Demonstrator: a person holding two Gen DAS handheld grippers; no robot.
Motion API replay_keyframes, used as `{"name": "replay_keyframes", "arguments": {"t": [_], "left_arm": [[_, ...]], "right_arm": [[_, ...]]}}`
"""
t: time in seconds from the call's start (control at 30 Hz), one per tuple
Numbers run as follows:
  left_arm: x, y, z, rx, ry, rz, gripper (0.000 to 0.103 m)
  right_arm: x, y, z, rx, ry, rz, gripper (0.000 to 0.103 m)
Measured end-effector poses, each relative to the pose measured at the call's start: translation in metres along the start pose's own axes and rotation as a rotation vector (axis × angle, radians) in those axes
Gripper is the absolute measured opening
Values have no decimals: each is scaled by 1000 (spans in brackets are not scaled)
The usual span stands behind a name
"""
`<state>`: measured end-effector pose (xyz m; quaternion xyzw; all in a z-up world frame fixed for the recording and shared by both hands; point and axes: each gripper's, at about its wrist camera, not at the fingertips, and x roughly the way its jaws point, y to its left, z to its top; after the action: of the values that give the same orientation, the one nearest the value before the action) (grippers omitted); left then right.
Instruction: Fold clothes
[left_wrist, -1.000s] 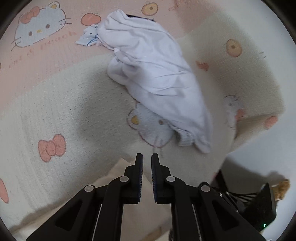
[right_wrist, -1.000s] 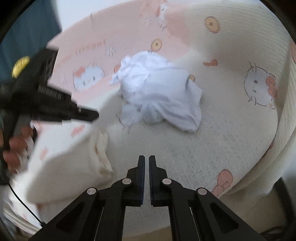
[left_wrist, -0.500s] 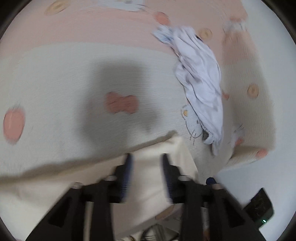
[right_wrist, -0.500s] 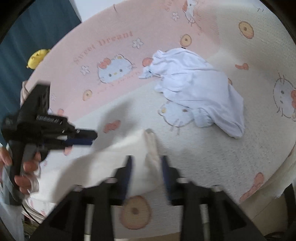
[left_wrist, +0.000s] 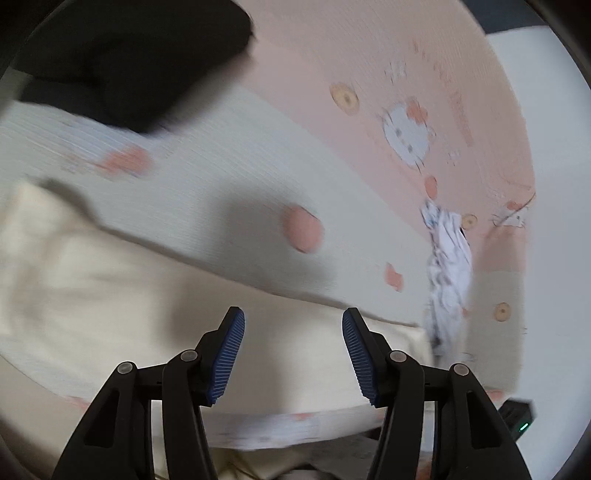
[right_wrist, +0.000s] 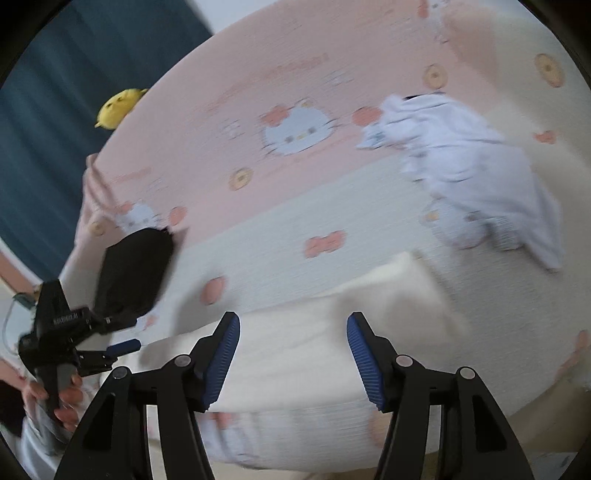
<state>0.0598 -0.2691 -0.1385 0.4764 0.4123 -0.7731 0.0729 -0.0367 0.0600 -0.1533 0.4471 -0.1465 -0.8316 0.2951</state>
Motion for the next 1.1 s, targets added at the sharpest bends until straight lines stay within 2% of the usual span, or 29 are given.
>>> {"name": "replay_keyframes", "arguments": {"t": [0.2,0.33,0.47,0.57,0.73,0.93,1.0,1.1], "left_arm": [[-47,50,-11,14,-100,66,52],[-71,81,-20,49,-152,130,52],[-77,106,-27,79,-169,181,52],[-74,122,-26,101,-170,247,52],[-75,156,-22,26,-151,194,52],[-86,186,-12,-72,-153,133,52],[-94,192,-6,-89,-172,118,52],[-97,196,10,-68,-169,103,52]], "right_arm": [[14,45,-1,-22,66,143,62],[25,67,-2,-4,102,135,63],[40,87,-1,1,131,113,63],[52,107,2,-11,168,110,63],[74,146,4,-97,259,93,63],[113,204,-4,-241,415,100,63],[127,223,-8,-295,450,128,63],[149,244,-9,-300,511,191,63]]}}
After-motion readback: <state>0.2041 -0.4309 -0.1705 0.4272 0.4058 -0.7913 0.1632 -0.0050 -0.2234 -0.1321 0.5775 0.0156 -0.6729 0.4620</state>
